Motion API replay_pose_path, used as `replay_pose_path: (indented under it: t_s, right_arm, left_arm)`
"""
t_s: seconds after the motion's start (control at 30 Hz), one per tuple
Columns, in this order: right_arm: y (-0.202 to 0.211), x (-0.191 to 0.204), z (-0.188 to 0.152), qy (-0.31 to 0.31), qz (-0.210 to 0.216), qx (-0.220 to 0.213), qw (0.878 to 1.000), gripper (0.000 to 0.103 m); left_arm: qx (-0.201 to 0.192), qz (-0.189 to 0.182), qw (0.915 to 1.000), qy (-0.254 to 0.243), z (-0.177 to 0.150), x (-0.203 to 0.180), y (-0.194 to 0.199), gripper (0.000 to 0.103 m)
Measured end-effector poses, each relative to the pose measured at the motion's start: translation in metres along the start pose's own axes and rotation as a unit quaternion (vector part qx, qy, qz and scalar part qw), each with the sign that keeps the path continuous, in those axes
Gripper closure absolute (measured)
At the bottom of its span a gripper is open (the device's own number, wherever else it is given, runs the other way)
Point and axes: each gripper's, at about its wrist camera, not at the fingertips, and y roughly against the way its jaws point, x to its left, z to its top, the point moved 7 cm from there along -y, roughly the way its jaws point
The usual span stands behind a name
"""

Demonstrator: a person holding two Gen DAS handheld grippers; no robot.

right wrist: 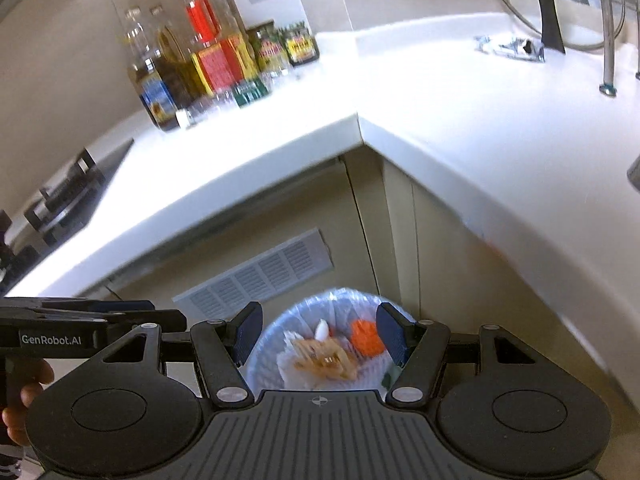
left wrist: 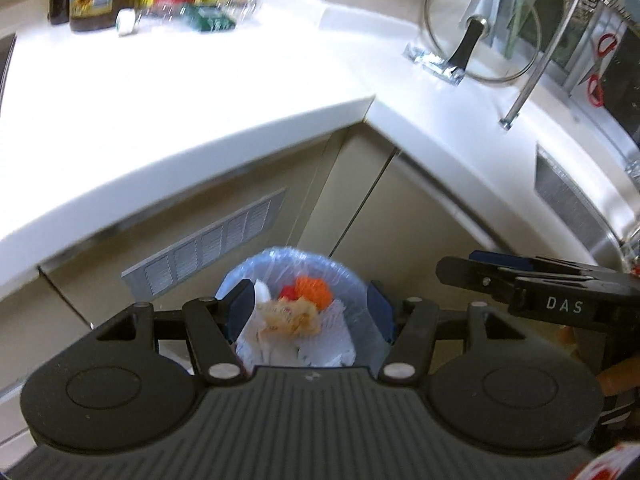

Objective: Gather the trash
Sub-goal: 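Raise both tools back up toward the litter on the counter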

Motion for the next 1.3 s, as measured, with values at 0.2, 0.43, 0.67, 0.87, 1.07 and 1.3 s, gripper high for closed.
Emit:
replay_pose_path:
  t_s: [0.2, 0.43, 0.67, 0.87, 1.07, 1.3]
  right_arm:
    - [0.012, -0.002, 0.031, 0.004, 0.013, -0.027, 1.0, 0.04]
    - [0.015, -0.026, 0.068, 0.003, 0.007, -0.052, 0.999, 0.04]
    - [0.011, -0.071, 0.103, 0.006, -0.021, -0.068, 0.997, 0.04]
    - [0.005, -0.112, 0.138, 0.014, -0.049, -0.082, 0.995, 0.04]
    - [-0.009, -0.146, 0.17, 0.006, -0.066, -0.089, 0.994, 0.04]
    - [-0.03, -0.169, 0.189, 0.001, -0.072, -0.085, 0.994, 0.04]
  left_arm:
    - [-0.039, -0.007, 0.9992, -0.009, 0.03, -0.005, 0.013, 0.045]
    - [-0.085, 0.022, 0.996, -0.016, 0.078, 0.011, 0.015, 0.045]
    - [-0.118, 0.065, 0.9903, -0.033, 0.128, 0.041, -0.002, 0.045]
    - [-0.125, 0.096, 0.986, -0.055, 0.167, 0.07, -0.034, 0.045]
    - [-0.13, 0.134, 0.9786, -0.086, 0.21, 0.098, -0.066, 0.045]
    - [-0.13, 0.16, 0.9731, -0.103, 0.265, 0.131, -0.102, 0.045]
